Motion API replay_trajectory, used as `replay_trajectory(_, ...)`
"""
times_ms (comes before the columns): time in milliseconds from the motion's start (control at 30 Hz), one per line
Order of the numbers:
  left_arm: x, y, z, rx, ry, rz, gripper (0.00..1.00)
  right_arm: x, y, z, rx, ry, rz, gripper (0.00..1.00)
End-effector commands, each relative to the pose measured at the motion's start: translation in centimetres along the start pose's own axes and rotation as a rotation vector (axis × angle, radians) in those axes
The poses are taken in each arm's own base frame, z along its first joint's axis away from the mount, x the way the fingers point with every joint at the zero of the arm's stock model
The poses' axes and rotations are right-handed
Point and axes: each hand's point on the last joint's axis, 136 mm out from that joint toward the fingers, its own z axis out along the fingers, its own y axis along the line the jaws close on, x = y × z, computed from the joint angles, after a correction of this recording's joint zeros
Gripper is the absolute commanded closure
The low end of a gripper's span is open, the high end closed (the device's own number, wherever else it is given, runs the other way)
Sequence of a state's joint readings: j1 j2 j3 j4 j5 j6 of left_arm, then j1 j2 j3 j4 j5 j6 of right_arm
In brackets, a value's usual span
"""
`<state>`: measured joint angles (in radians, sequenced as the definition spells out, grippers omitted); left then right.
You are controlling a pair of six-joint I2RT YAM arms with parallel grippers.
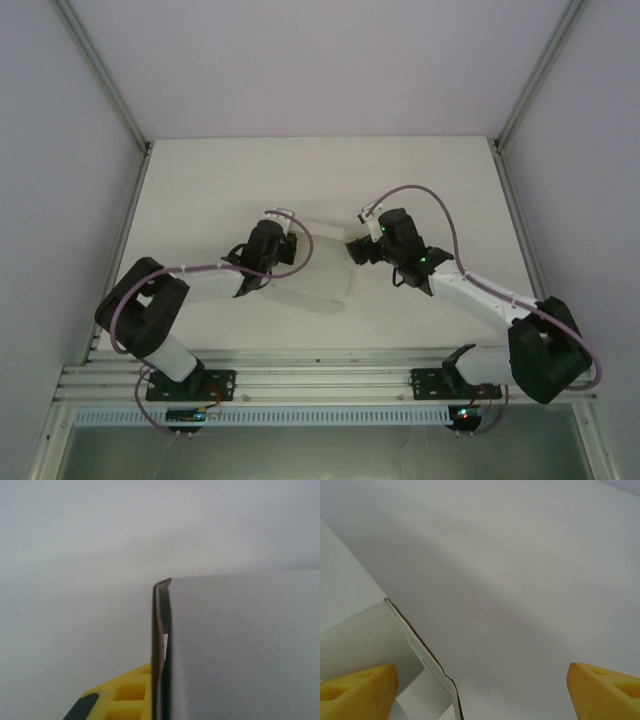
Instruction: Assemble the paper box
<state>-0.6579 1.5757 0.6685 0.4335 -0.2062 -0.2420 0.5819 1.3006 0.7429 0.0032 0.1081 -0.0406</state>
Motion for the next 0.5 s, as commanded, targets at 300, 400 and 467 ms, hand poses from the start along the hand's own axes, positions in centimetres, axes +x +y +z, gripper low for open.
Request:
replay_trajectory(300,-0.6,-2.9,-1.0,0.137,0.001,-0.08,1.0,-7.7,1.9,0.3,-0.151,-0.437,0.212,0.09)
replay_trajectory(400,-1.0,-2.7,-1.2,0.127,-0.008,-0.124,1.0,-7.1,1.5,0.1,-0.121,-0.417,0.248,0.07)
replay_trajectory(467,-1.4,-2.1,-1.3,0.093,-0.014,-0.149,1.0,-5.6,0.8,-0.1,-0.072,-0.368,0.254,0.06)
